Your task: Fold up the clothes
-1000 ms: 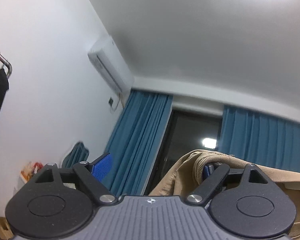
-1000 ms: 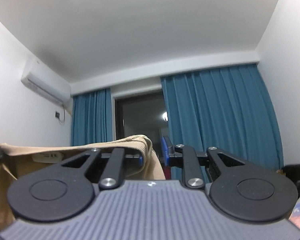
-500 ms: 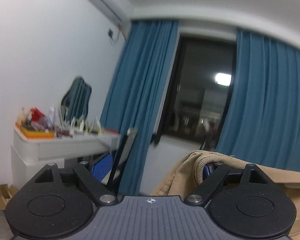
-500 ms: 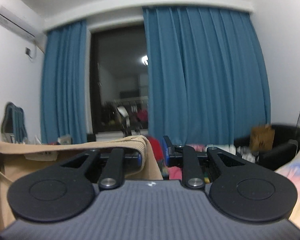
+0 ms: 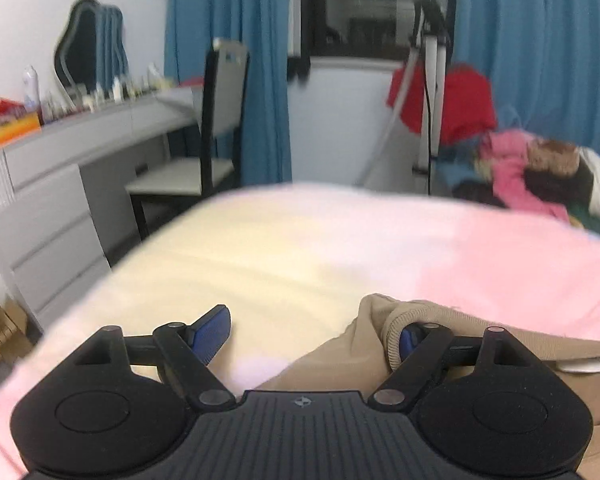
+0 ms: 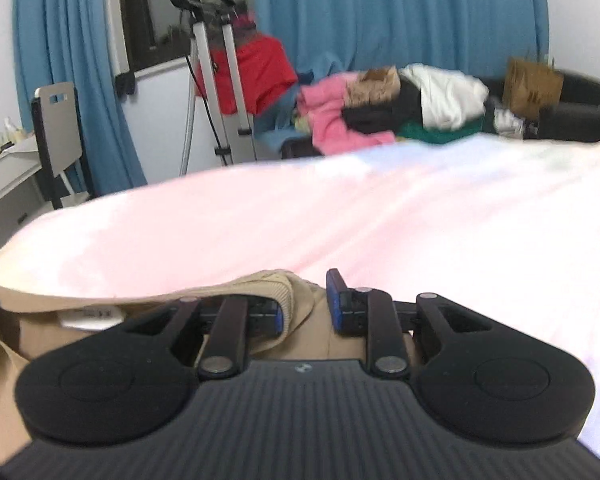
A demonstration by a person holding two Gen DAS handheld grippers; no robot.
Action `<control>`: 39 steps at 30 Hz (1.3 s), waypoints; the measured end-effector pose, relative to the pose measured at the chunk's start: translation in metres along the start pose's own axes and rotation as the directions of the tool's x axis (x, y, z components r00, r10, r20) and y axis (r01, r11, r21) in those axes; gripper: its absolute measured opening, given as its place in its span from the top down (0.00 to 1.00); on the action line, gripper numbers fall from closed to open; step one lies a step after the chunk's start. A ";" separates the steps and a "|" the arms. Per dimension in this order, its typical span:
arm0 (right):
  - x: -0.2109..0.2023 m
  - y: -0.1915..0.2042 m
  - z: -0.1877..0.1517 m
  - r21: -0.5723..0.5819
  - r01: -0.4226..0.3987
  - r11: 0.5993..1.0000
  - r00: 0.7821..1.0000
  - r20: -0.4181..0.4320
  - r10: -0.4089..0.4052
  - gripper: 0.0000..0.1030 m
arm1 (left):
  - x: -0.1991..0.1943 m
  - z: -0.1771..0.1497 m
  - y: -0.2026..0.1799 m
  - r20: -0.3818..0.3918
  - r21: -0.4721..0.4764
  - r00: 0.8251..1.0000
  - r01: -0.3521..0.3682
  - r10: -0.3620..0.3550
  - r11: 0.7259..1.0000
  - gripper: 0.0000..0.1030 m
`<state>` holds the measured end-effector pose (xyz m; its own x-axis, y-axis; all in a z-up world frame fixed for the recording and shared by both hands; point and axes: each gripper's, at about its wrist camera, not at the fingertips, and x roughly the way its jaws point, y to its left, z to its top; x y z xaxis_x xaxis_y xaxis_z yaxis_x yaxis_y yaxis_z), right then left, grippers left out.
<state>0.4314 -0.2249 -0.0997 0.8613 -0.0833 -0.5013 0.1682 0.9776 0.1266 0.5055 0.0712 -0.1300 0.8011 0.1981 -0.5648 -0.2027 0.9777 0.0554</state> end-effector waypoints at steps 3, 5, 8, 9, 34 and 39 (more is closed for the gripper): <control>0.001 0.010 0.004 -0.068 -0.027 0.997 0.999 -0.035 0.024 0.57 | 0.005 -0.007 -0.009 -0.023 0.111 0.999 -0.029 0.032 0.993 0.17; -0.005 0.016 0.008 -0.090 -0.068 0.994 0.996 -0.065 0.062 0.23 | -0.001 -0.005 -0.011 -0.027 0.164 0.999 -0.017 0.022 0.986 0.06; -0.028 0.028 0.015 -0.126 -0.122 0.984 0.986 -0.130 0.106 0.17 | -0.022 0.000 -0.014 -0.069 0.227 0.997 0.039 -0.024 0.973 0.02; -0.040 0.029 0.017 -0.133 -0.123 0.984 0.986 -0.130 0.105 0.17 | -0.032 0.001 -0.015 -0.081 0.253 0.996 0.053 -0.033 0.966 0.01; -0.370 -0.049 -0.100 0.049 -0.240 0.969 0.961 0.155 0.230 0.17 | -0.399 -0.137 0.142 0.159 -0.035 0.954 0.261 -0.253 0.965 0.00; -0.362 -0.058 -0.108 0.122 -0.236 0.964 0.967 0.122 0.222 0.17 | -0.362 -0.140 0.169 0.070 -0.266 0.953 0.303 -0.295 0.915 0.00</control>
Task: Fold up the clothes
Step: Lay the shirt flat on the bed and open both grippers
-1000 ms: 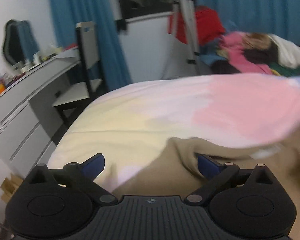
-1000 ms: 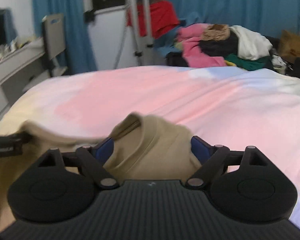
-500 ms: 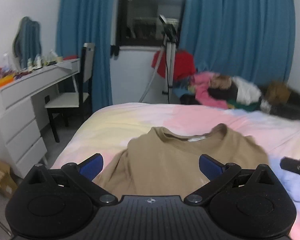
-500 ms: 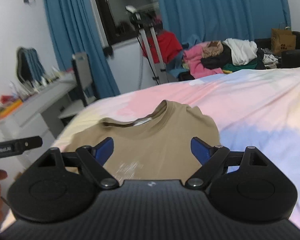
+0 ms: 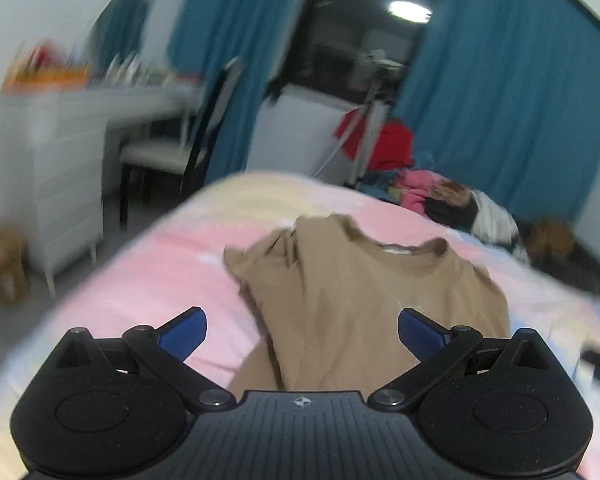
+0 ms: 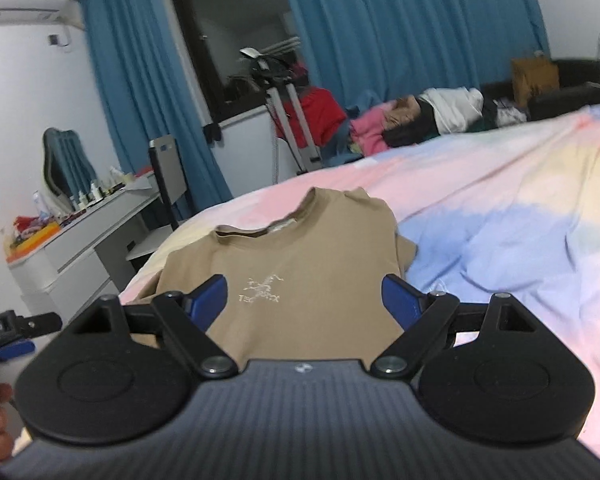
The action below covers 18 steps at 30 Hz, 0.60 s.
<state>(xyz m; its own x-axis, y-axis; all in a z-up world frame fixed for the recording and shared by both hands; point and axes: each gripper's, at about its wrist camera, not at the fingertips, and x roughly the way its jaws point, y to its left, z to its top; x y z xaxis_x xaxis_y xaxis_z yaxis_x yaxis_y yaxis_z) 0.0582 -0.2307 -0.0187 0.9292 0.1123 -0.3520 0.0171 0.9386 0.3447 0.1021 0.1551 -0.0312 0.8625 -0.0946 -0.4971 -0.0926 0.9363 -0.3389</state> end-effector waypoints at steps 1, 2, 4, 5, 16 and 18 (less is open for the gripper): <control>0.002 -0.002 0.000 0.013 0.006 1.000 1.000 -0.003 -0.006 0.17 | 0.008 0.004 0.009 -0.018 -0.061 1.000 0.006 -0.007 0.998 0.00; 0.003 -0.005 -0.001 0.026 0.011 1.000 1.000 -0.008 -0.011 0.17 | 0.017 0.008 0.016 -0.034 -0.109 0.999 0.008 -0.012 0.994 0.01; 0.006 -0.009 -0.002 0.050 0.020 0.999 1.000 -0.020 -0.019 0.17 | 0.039 0.017 0.030 -0.066 -0.183 0.998 -0.006 -0.006 0.983 0.04; 0.009 -0.011 -0.003 0.059 0.020 0.998 0.999 -0.028 -0.019 0.17 | 0.052 0.022 0.037 -0.080 -0.212 0.997 -0.020 0.003 0.977 0.05; 0.076 -0.033 -0.011 0.144 0.063 0.988 0.994 -0.102 -0.048 0.17 | 0.177 0.039 0.096 -0.149 -0.525 0.989 -0.095 0.018 0.846 0.20; 0.090 -0.038 -0.015 0.156 0.082 0.984 0.990 -0.128 -0.063 0.17 | 0.188 0.044 0.095 -0.123 -0.505 0.992 -0.097 0.039 0.857 0.28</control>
<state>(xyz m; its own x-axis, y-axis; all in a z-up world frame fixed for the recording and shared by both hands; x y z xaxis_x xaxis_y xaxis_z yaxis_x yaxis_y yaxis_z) 0.1357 -0.2518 -0.0768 0.8713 0.0943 -0.4817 0.1510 0.8823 0.4459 0.2774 0.2413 -0.1215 0.7905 -0.0989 -0.6045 -0.4141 0.6410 -0.6463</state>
